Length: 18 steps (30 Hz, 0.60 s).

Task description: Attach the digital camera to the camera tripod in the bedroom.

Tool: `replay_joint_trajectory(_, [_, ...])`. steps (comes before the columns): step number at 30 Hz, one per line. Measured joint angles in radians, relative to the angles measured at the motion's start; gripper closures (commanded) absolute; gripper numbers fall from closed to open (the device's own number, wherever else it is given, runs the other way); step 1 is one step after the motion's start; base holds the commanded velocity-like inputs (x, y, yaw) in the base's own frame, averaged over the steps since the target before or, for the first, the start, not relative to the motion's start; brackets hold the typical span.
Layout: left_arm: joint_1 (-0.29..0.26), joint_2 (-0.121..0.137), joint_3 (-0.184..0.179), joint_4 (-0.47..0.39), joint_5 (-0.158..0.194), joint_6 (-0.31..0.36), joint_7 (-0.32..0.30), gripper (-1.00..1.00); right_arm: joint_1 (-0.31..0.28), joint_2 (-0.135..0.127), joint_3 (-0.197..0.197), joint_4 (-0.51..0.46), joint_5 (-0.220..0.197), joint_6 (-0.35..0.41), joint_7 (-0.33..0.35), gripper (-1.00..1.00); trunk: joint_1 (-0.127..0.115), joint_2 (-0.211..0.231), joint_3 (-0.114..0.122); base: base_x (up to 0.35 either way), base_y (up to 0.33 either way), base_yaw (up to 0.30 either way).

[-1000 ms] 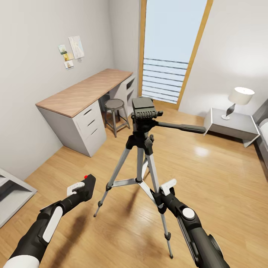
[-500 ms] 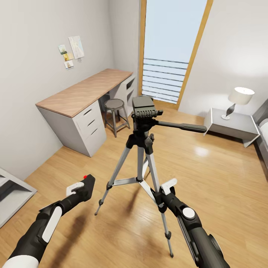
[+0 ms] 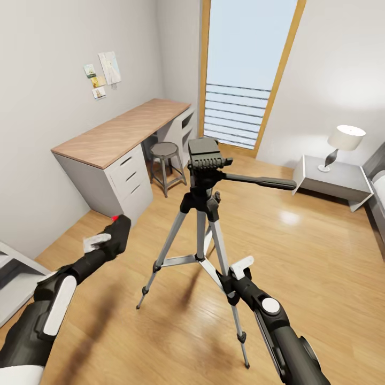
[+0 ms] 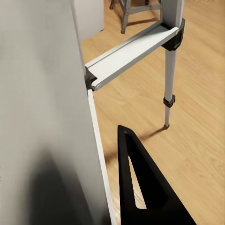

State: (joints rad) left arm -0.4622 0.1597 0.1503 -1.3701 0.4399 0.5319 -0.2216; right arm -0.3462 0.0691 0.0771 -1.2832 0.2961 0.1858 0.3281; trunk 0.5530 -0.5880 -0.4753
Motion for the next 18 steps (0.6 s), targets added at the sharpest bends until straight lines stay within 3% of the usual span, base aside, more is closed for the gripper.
replay_joint_trajectory(3, [-0.012, 0.003, 0.000, -0.083, -0.003, 0.036, 0.000, 1.00, 0.000, 0.000, 0.001, 0.001, -0.004, 0.000, -0.003, 1.00, 0.000, 0.000, 0.000, 0.000, 0.000, 0.000])
replay_joint_trajectory(10, [-0.157, 0.010, 0.000, -0.157, 0.001, 0.178, 0.002, 1.00, 0.000, -0.004, 0.001, 0.008, -0.020, -0.001, -0.013, 1.00, 0.000, 0.000, 0.000, 0.000, 0.000, 0.000])
replay_joint_trajectory(16, [-0.326, 0.007, 0.000, -0.166, 0.007, 0.309, 0.008, 1.00, 0.000, -0.009, 0.000, 0.007, -0.026, 0.002, -0.014, 1.00, 0.000, 0.000, 0.000, 0.000, 0.000, 0.000])
replay_joint_trajectory(18, [-0.425, -0.001, -0.001, -0.139, 0.004, 0.408, 0.013, 1.00, 0.000, -0.009, -0.001, 0.004, -0.027, 0.008, -0.014, 1.00, 0.000, 0.000, 0.000, 0.000, 0.000, 0.000])
